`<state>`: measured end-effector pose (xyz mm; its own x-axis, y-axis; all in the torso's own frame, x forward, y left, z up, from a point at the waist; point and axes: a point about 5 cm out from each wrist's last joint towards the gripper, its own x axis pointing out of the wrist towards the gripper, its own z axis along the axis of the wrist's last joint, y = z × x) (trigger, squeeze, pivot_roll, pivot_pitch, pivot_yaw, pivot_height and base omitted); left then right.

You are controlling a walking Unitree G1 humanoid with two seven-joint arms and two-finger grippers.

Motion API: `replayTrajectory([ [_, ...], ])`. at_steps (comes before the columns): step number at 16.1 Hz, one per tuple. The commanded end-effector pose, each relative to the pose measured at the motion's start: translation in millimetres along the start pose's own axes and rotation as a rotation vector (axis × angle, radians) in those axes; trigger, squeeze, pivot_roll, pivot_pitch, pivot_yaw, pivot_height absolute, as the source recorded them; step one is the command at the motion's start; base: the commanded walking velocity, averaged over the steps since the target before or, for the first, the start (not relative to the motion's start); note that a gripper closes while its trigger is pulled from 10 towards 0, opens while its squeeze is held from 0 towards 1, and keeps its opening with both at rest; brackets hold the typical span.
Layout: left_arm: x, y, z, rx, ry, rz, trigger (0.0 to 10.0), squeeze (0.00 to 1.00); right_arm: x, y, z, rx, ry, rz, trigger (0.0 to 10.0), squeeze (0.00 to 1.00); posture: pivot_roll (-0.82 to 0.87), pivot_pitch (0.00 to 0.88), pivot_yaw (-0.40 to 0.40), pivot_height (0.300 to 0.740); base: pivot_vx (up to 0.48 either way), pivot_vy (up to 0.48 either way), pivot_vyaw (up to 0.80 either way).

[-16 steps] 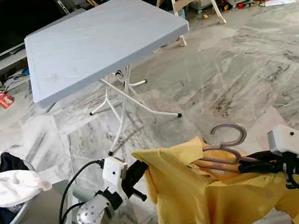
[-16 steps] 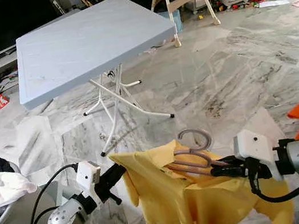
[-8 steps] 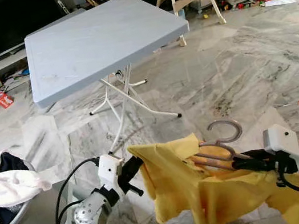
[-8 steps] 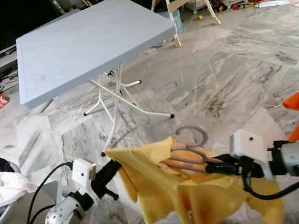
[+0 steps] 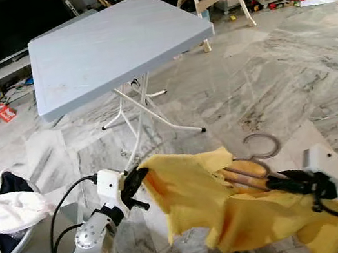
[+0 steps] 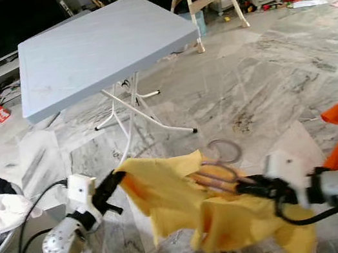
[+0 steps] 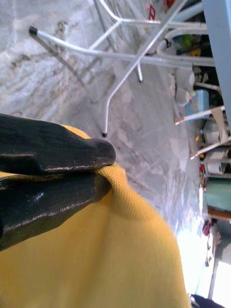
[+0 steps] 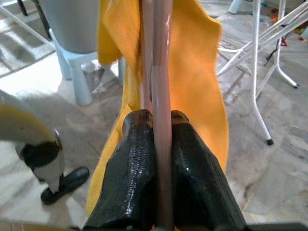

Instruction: Hang hanger

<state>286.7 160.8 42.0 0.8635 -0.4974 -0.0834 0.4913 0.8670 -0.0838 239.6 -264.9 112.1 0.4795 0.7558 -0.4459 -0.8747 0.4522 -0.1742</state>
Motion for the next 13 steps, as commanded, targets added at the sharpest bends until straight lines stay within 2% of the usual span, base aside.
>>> replayTrajectory([
  [1, -3.2, 13.2, 5, 0.009, -0.011, 0.052, 0.0, 0.0, -14.0, -8.8, 3, -0.024, -0.014, -0.034, 10.0, 0.0, -0.15, 0.041, 0.159, 0.74, 0.0, 0.0, 0.0],
  [2, -4.1, 16.4, 6, 0.013, -0.01, 0.062, 0.0, 0.0, -28.6, -14.5, -3, -0.03, 0.03, -0.052, 10.0, 0.0, -0.15, 0.041, 0.158, 0.74, 0.0, 0.0, 0.0],
  [4, -4.9, 18.3, 5, 0.015, -0.006, 0.07, 0.0, 0.0, -47.7, -24.6, -12, -0.02, 0.084, -0.105, 10.0, 0.0, -0.15, 0.041, 0.158, 0.74, 0.0, 0.0, 0.0],
  [7, -8.8, 18.8, 0, 0.011, 0.009, 0.081, 0.0, 0.0, -66.5, -30.0, -23, 0.002, 0.145, -0.147, 10.0, 0.0, -0.15, 0.042, 0.157, 0.74, 0.0, 0.0, 0.0],
  [9, -11.1, 18.2, -4, 0.008, 0.021, 0.08, 0.0, 0.0, -72.5, -31.4, -26, 0.018, 0.147, -0.165, 10.0, 0.0, -0.15, 0.042, 0.158, 0.74, 0.0, 0.0, 0.0],
  [13, -19.4, 18.6, -16, -0.001, 0.061, 0.103, 0.0, 0.0, -95.7, -42.3, -28, 0.038, 0.169, -0.252, 10.0, 0.0, -0.15, 0.039, 0.163, 0.74, 0.0, 0.0, 0.0],
])
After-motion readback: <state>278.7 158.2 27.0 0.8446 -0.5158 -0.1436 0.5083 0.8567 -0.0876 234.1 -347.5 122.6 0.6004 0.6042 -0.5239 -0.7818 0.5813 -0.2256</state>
